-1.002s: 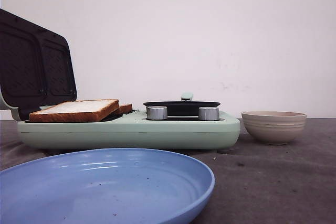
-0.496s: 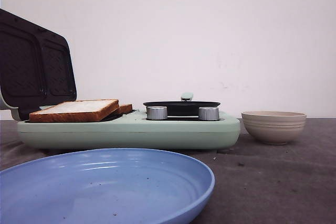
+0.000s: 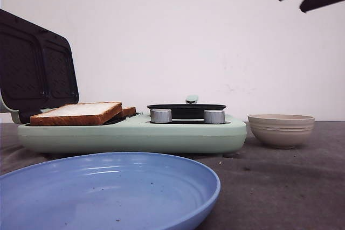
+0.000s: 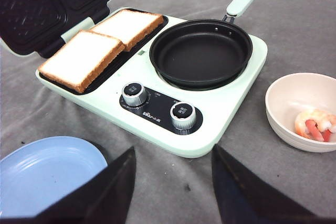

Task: Make breakfast with bread and shrimp
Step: 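Open the right gripper and raise it away from the appliance, then move the left gripper to the grey handle of the open lid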

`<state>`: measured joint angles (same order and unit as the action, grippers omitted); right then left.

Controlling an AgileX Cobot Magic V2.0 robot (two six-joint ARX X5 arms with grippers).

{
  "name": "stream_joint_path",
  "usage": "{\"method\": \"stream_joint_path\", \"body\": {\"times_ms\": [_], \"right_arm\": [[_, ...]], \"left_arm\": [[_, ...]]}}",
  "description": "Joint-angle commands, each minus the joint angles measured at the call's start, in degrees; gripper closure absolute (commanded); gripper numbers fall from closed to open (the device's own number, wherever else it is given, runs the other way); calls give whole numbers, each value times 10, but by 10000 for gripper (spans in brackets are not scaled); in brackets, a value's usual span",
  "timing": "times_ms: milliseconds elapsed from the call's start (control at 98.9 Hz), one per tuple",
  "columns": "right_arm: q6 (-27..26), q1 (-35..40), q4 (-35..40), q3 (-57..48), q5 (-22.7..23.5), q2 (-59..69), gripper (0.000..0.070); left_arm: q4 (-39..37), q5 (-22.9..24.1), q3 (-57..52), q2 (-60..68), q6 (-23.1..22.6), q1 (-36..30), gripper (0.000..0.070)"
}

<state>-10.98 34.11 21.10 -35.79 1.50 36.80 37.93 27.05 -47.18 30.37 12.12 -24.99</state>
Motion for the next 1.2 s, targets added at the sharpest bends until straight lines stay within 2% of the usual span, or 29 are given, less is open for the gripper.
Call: {"method": "stream_joint_path", "body": {"times_ms": [0,243,445,647,809,1002,1194], "right_arm": [[-10,3,3,2,-1,-4,435],[-10,3,13,2,0,-6,435],[-6,3,13,2,0,-6,435],[-5,3,14,2,2,-6,435],[-1,3,17,2,6,-6,435],[6,3,18,2,6,-6,435],[11,3,19,2,6,-6,435]], "left_arm": [[-6,-4,-3,2,29,-2,265],[-42,-56,-19,4,102,11,265],[-50,-118,-39,21,147,70,265],[-73,-233,-46,45,191,177,265],[-104,-368,-46,94,249,291,265],[-141,-507,-46,160,315,420,265],[-195,-610,-46,224,367,485,265]]}}
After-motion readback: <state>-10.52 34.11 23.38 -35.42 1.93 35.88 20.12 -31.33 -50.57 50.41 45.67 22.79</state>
